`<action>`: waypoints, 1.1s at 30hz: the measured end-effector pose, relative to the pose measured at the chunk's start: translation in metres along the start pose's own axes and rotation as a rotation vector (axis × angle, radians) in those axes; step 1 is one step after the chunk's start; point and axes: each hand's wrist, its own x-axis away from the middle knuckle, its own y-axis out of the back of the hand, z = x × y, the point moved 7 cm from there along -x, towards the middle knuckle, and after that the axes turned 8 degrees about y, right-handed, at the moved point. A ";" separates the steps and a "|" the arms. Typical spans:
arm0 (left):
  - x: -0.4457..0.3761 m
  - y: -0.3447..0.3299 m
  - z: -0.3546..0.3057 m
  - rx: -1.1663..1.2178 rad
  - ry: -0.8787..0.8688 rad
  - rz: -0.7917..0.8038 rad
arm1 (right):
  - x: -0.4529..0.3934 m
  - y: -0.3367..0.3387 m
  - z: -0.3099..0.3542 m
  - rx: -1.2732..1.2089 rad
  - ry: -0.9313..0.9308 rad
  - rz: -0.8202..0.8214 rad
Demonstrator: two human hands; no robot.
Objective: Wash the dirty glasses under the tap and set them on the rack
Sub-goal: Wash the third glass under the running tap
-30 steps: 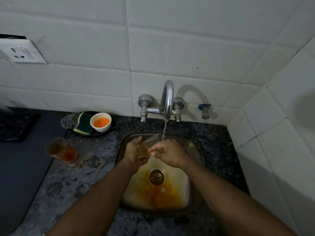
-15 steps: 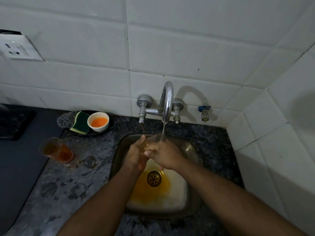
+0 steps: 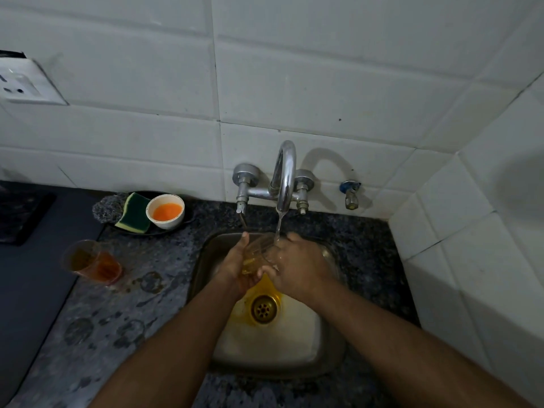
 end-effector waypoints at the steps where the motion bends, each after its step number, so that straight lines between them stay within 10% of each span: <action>1: 0.001 0.002 0.000 -0.018 0.011 -0.027 | 0.001 0.001 0.004 0.030 0.051 -0.019; 12: 0.007 -0.001 -0.004 0.021 -0.164 -0.013 | -0.016 -0.040 -0.004 -0.458 -0.138 0.303; 16: 0.003 0.016 0.003 -0.136 -0.107 -0.111 | -0.014 -0.050 0.013 -0.285 0.082 0.488; 33: 0.007 0.011 0.003 -0.012 -0.089 0.043 | -0.018 -0.033 0.013 -0.255 0.044 0.339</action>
